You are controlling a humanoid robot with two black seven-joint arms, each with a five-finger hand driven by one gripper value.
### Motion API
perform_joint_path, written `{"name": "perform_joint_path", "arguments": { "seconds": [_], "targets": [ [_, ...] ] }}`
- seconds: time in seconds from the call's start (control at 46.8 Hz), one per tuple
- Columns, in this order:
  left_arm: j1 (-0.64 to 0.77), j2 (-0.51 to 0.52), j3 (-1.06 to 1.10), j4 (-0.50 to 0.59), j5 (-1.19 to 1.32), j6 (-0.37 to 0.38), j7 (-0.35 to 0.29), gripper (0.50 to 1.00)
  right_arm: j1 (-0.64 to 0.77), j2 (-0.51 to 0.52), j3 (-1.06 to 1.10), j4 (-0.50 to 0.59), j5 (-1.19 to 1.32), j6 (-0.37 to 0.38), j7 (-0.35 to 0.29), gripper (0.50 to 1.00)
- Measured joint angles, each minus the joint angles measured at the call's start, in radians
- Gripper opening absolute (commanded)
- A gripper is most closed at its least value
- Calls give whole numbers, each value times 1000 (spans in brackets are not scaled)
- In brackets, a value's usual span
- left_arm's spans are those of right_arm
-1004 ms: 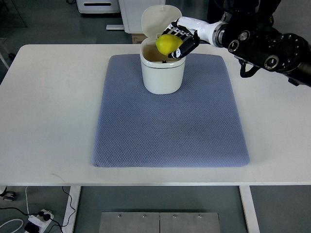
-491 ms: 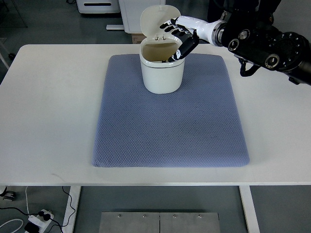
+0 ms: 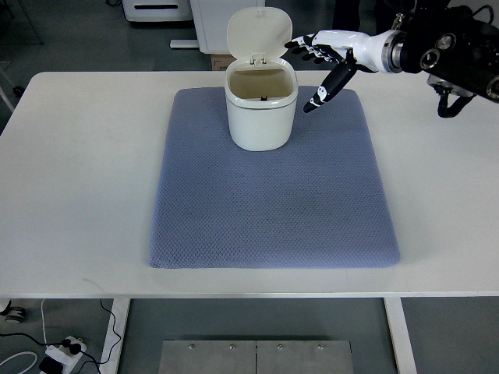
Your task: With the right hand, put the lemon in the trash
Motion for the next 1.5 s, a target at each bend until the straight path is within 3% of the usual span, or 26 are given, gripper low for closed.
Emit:
{"name": "perform_joint_path", "arguments": {
  "seconds": [0.214,0.384,0.513,0.662,0.897,1.068,1.196,1.495],
  "targets": [
    [0,0,0,0,0,0,0,1000,0,-148,1,-1,0,55,28,1000],
    [0,0,0,0,0,0,0,1000,-10,-247,13,-14,9,55,29,1000],
    [0,0,0,0,0,0,0,1000,-38,-274,55,-29,38,14,25,1000],
    [0,0,0,0,0,0,0,1000,-148,-274,177,-33,132,-109,19,1000],
    [0,0,0,0,0,0,0,1000,-304,-199,369,-59,216,-333,23,1000],
    [0,0,0,0,0,0,0,1000,-395,-65,513,-151,280,-455,22,1000],
    [0,0,0,1,-1,0,1,1000,-458,-28,638,-166,358,-492,18,1000],
    [0,0,0,0,-1,0,1,1000,-531,73,857,-232,405,-499,26,1000]
  ]
}}
